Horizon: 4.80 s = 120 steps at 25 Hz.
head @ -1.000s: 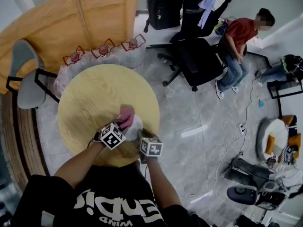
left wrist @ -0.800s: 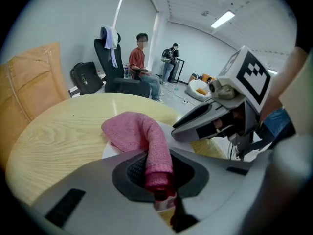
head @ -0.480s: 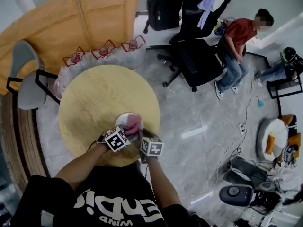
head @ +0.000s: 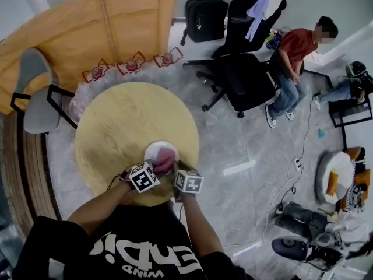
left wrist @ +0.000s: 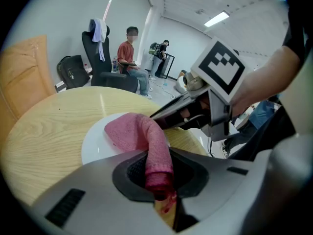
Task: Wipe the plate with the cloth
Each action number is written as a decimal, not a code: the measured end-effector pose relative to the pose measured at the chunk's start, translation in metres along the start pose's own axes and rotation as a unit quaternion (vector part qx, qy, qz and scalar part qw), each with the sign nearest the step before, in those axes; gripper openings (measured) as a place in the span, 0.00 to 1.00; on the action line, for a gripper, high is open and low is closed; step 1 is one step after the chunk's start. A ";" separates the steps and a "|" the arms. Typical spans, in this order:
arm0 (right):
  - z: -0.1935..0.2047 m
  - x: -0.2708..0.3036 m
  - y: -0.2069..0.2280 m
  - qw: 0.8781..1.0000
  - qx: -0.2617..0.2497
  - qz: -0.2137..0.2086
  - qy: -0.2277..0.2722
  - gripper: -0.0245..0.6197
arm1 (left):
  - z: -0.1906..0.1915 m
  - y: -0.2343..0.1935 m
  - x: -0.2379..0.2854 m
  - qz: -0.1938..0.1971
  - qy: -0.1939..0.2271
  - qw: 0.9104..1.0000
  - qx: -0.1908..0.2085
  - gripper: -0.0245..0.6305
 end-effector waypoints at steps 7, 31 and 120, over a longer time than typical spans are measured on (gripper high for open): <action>0.001 0.001 -0.002 1.000 0.006 0.000 -0.001 0.19 | 0.013 -0.002 -0.010 -0.003 0.004 1.000 -0.017 0.12; 0.000 0.003 0.005 1.000 0.009 -0.016 0.000 0.19 | 0.031 -0.019 -0.029 -0.034 0.009 0.998 -0.048 0.12; -0.001 0.001 0.002 1.000 0.005 -0.015 0.006 0.18 | 0.020 -0.019 -0.028 -0.027 -0.026 0.994 -0.102 0.12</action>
Point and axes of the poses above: the fingertips, and each gripper's own axes: x forward along the fingers, y to its right, z out of its underside, the point moved 10 cm from there along -x, backward along the fingers
